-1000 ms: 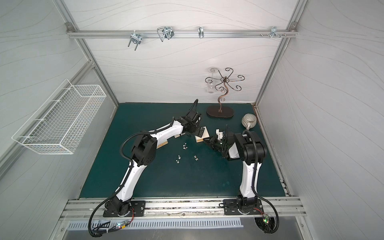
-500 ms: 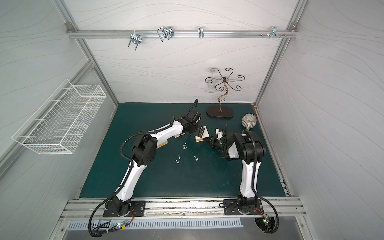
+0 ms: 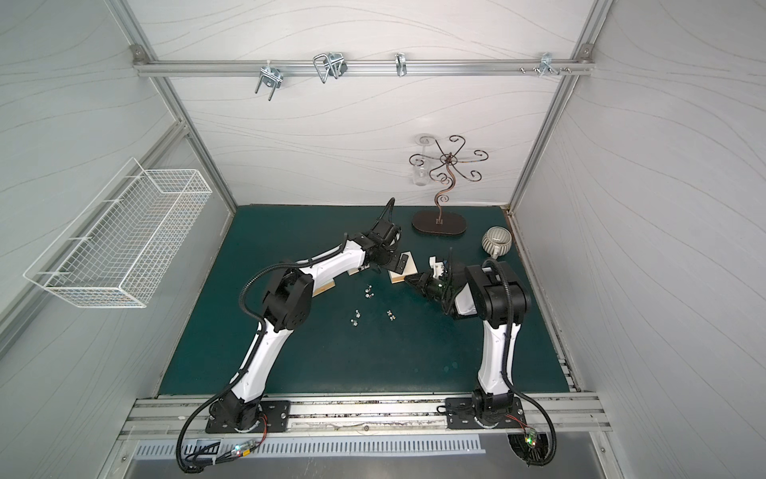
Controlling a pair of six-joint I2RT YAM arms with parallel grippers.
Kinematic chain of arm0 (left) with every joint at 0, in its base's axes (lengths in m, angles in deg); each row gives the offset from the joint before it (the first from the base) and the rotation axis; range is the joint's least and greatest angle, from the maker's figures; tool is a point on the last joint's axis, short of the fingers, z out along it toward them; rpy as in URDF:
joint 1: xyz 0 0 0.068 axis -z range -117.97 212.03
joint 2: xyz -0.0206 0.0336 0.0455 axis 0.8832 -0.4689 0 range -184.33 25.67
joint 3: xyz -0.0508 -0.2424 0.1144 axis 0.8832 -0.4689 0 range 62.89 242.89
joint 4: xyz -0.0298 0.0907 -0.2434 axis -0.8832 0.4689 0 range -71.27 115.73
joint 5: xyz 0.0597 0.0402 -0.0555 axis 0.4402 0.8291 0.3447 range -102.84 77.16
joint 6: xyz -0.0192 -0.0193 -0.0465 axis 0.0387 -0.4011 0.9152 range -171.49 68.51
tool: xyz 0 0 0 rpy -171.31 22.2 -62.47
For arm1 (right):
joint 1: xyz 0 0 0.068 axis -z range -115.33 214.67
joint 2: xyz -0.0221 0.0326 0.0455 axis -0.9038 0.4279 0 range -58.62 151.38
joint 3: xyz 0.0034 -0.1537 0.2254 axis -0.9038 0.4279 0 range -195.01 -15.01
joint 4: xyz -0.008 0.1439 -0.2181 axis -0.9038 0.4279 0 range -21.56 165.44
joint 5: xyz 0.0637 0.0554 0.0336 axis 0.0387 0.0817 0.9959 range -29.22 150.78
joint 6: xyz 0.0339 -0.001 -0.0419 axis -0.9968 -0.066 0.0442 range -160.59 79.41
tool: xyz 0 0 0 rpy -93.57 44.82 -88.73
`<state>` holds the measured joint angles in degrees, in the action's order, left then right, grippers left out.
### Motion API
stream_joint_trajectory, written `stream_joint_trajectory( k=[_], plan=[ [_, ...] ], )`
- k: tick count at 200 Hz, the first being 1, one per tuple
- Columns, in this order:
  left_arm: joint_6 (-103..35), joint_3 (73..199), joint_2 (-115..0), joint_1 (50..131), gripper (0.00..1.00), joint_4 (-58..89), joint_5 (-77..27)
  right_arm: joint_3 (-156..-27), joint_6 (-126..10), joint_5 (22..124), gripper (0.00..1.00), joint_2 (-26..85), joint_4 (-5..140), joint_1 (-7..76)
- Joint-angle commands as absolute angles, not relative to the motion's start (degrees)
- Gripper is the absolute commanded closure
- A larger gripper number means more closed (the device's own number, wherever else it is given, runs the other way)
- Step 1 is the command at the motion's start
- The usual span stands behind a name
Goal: Place the earrings into the drawer-style jewelry box
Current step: Open the drawer in the jewelry box.
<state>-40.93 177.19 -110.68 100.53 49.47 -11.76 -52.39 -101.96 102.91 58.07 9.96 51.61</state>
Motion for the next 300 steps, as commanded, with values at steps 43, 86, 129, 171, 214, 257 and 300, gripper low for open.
stream_joint_trajectory(
  k=[43,86,129,171,214,257,300],
  plan=[
    [-40.4,179.44,-112.83,99.83,0.01,51.31,-12.39,-52.62,-101.11,102.45,1.0,58.98,16.22,50.5],
    [-40.54,179.45,-113.05,99.48,0.01,51.3,-12.18,-52.32,-100.85,102.8,1.0,57.96,17.08,50.51],
    [-40.29,179.35,-113.55,98.64,0.01,52.05,-11.78,-51.84,-99.94,103.1,1.0,55.86,19.56,50.48],
    [-40.4,179.4,-114.07,98.57,0.01,52.22,-10.92,-51.12,-100.35,103.78,1.0,55.33,19.15,50.55],
    [-40.53,179.32,-114.34,98.35,0.01,52.39,-10.56,-49.98,-100.42,104.2,1.0,54.17,18.99,50.83],
    [-40.47,179.28,-114.6,98.16,0.01,52.59,-10.41,-48.08,-101.8,105.43,1.0,53.8,16.33,52.58],
    [-40.21,179.26,-114.89,98.17,0.01,52.69,-10.46,-46.65,-102.07,105.8,1.0,53.53,15.24,52.77]
  ],
)
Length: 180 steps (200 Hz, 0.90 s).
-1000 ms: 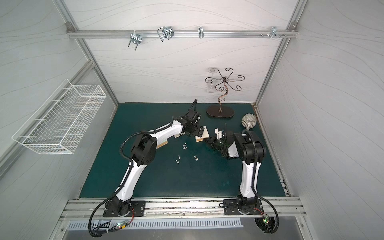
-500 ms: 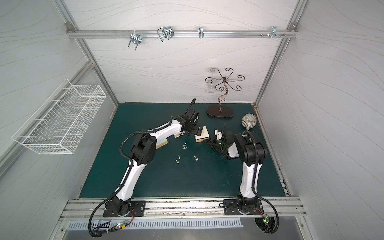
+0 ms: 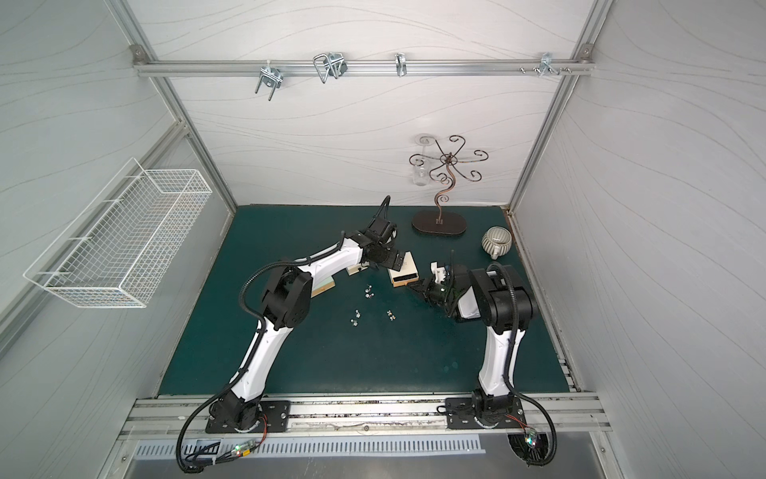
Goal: Place the earrings into the drawer-style jewelry box
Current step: Open the drawer in the jewelry box.
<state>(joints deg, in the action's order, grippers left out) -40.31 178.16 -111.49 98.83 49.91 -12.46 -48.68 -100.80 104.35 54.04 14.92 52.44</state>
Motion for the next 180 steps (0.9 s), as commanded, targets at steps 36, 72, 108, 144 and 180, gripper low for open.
stream_joint_trajectory(
  k=[36,72,108,144,180],
  plan=[
    [-40.23,179.32,-115.17,98.21,0.01,52.88,-10.52,-45.32,-102.93,105.99,1.0,53.06,13.87,52.79],
    [-40.01,179.42,-115.18,98.22,0.01,52.7,-10.56,-44.04,-104.05,106.04,1.0,52.83,11.99,52.78],
    [-40.02,179.27,-115.06,98.19,0.01,52.73,-10.65,-42.98,-104.31,105.97,1.0,52.44,11.4,52.79],
    [-40.03,179.28,-115.04,98.1,0.01,52.82,-10.73,-42.86,-104.5,106.04,1.0,52.12,11.1,52.72],
    [-40.09,179.27,-114.95,98.14,0.01,52.74,-10.89,-43.12,-104.49,105.78,0.91,51.77,11.34,52.72]
  ],
)
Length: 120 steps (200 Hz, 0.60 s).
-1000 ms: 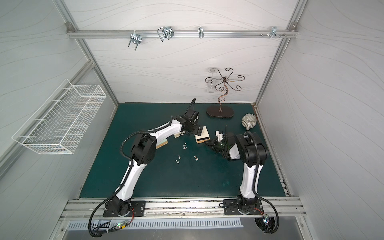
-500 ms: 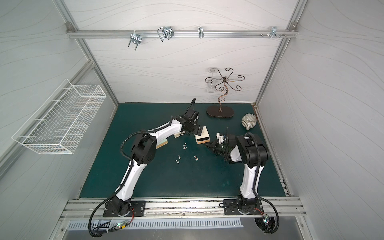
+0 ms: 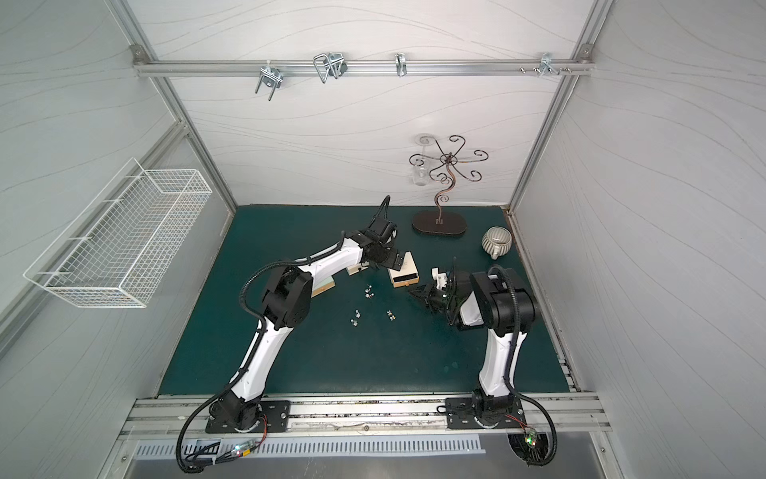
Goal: Place the earrings into the drawer-style jewelry box
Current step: Open the drawer in the jewelry box.
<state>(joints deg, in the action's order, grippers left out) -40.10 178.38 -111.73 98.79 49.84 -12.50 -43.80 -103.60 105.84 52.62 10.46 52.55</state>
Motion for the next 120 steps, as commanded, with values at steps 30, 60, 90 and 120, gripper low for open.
stream_joint_trajectory(
  k=[30,60,90,120],
  plan=[
    [-40.09,179.3,-114.95,98.15,0.01,52.74,-11.06,-43.97,-104.49,105.69,0.69,52.45,12.0,52.74],
    [-40.11,179.26,-114.99,98.14,0.01,52.74,-11.16,-44.84,-104.15,105.19,0.63,53.15,12.83,52.62],
    [-40.2,179.26,-114.96,98.12,0.01,52.73,-11.26,-46.03,-103.99,104.45,0.62,53.84,13.85,52.63],
    [-40.25,179.28,-114.94,98.08,0.01,52.74,-11.41,-47.73,-103.82,103.87,0.64,54.31,15.16,52.58]
  ],
)
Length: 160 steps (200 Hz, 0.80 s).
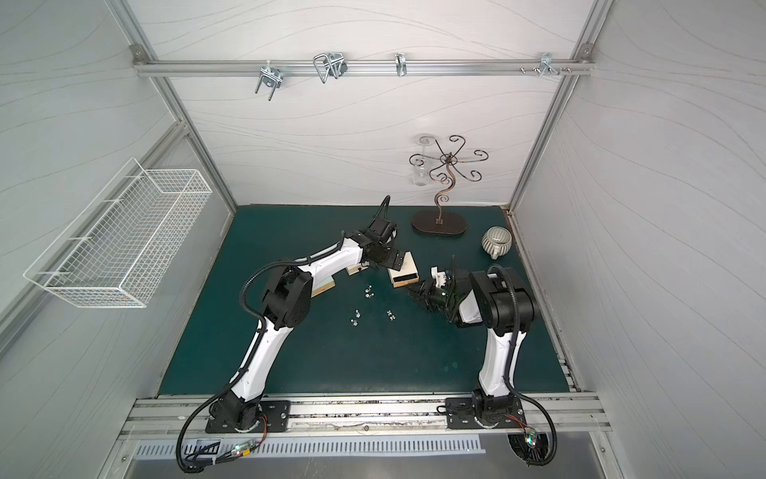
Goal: Place the earrings into the drawer-style jewelry box
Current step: Open the drawer in the jewelry box.
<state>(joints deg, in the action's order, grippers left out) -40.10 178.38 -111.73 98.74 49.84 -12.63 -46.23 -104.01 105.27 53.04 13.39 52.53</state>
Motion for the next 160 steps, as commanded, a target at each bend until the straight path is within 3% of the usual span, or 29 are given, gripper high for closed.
stream_joint_trajectory(
  k=[1,53,116,160],
  plan=[
    [-40.29,179.27,-114.9,98.07,0.01,52.74,-11.41,-47.8,-103.8,103.85,0.64,54.32,15.21,52.6],
    [-40.38,179.26,-115.06,98.11,0.01,52.7,-11.7,-50.16,-103.83,103.58,0.73,55.51,16.34,52.58],
    [-40.21,179.26,-115.28,98.14,0.01,52.74,-11.79,-50.42,-104.25,103.58,1.0,55.82,15.81,52.26],
    [-40.18,179.21,-115.31,98.09,0.01,52.9,-11.79,-48.7,-104.2,103.48,1.0,54.34,15.45,52.26]
  ],
)
